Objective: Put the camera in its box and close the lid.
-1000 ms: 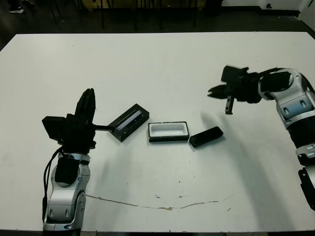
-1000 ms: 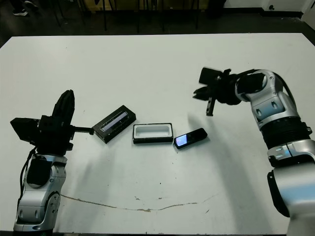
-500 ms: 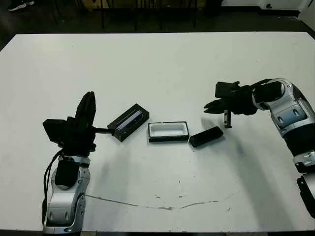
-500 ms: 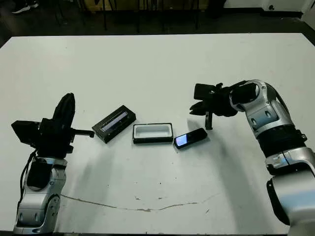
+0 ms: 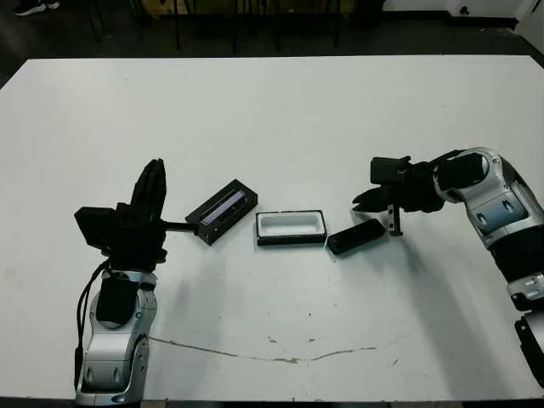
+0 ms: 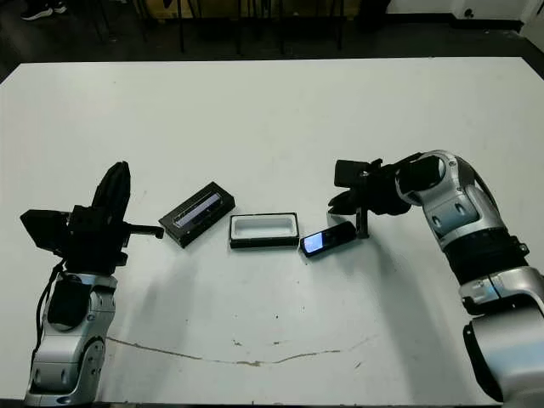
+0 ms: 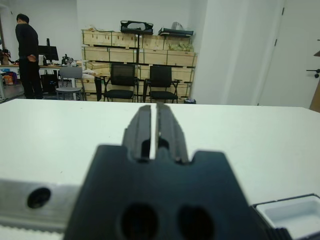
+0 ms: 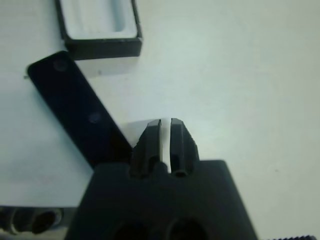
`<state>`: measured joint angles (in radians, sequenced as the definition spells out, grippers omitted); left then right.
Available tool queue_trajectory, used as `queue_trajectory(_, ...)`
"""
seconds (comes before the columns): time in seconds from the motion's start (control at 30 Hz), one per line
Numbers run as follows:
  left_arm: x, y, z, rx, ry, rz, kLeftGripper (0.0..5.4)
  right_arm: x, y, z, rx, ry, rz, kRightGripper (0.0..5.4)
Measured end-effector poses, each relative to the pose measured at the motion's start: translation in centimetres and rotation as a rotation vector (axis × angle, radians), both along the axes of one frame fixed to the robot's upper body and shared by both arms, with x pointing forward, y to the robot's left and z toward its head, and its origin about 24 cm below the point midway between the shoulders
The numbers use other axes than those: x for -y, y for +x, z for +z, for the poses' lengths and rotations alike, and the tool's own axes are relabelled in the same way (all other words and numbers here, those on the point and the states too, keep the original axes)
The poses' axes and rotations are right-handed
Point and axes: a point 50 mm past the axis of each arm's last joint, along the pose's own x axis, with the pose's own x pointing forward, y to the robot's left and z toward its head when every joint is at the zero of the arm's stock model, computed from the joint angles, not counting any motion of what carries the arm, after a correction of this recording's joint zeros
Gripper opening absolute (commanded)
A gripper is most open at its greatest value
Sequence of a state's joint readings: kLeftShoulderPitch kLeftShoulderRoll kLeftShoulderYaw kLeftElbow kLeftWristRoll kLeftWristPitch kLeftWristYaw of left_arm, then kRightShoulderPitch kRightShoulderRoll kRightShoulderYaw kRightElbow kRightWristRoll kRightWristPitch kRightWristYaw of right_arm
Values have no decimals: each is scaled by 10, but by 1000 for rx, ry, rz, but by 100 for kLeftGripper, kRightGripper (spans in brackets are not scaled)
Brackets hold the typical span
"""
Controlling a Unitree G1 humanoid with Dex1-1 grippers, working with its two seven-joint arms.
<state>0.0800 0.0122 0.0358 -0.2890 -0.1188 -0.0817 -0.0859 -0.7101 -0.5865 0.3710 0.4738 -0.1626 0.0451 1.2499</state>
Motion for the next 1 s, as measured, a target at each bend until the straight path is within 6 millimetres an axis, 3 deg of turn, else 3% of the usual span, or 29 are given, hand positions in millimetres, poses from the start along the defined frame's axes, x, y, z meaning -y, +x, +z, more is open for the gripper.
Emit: queue_trajectory(1.0, 1, -1, 0, 1, 0, 7, 3, 26, -29, 3, -65, 83, -61, 0)
